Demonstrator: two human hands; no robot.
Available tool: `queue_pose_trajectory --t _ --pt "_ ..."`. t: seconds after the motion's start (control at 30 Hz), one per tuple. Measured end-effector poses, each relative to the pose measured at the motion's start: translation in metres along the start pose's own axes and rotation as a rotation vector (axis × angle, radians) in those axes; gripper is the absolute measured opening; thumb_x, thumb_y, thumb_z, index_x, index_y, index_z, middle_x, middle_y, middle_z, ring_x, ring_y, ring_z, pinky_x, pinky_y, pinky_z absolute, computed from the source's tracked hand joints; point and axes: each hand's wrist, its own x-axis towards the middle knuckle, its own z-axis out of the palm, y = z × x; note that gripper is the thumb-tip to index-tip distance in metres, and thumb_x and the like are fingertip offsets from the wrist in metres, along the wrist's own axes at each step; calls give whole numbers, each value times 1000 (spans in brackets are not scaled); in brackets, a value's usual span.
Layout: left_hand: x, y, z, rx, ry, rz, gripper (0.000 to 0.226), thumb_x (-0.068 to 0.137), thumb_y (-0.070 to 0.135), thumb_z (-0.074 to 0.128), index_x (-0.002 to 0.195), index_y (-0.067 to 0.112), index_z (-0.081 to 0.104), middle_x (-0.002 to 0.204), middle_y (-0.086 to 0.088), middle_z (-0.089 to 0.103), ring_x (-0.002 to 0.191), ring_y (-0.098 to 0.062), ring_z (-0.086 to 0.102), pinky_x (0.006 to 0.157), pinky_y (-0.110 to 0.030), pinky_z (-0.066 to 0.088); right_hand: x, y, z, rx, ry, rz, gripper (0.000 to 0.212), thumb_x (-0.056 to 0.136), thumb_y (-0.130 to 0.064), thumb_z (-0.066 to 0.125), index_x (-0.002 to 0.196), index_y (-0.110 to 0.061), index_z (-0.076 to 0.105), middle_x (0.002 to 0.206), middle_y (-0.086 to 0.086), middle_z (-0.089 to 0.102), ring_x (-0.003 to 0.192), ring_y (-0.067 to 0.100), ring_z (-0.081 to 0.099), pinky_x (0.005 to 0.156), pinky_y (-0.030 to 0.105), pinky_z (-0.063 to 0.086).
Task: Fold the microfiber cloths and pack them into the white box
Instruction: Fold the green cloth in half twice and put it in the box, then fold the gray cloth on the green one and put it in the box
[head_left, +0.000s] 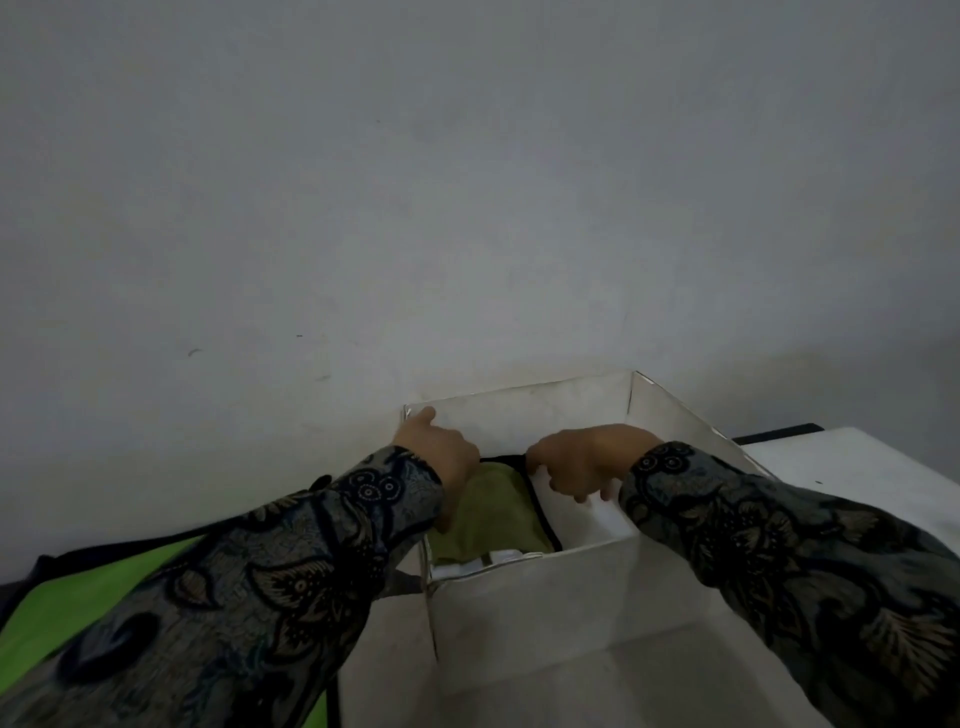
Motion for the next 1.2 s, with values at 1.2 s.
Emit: queue_pose_trajectory --t 1.2 --pt "-306 14 181 -546 582 -341 28 85 41 65 107 24 66 99 5 66 89 -20 65 76 -37 47 -150 -199 167 415 751 -490 25 94 -25 61 116 -13 65 113 1 55 103 17 56 92 32 48"
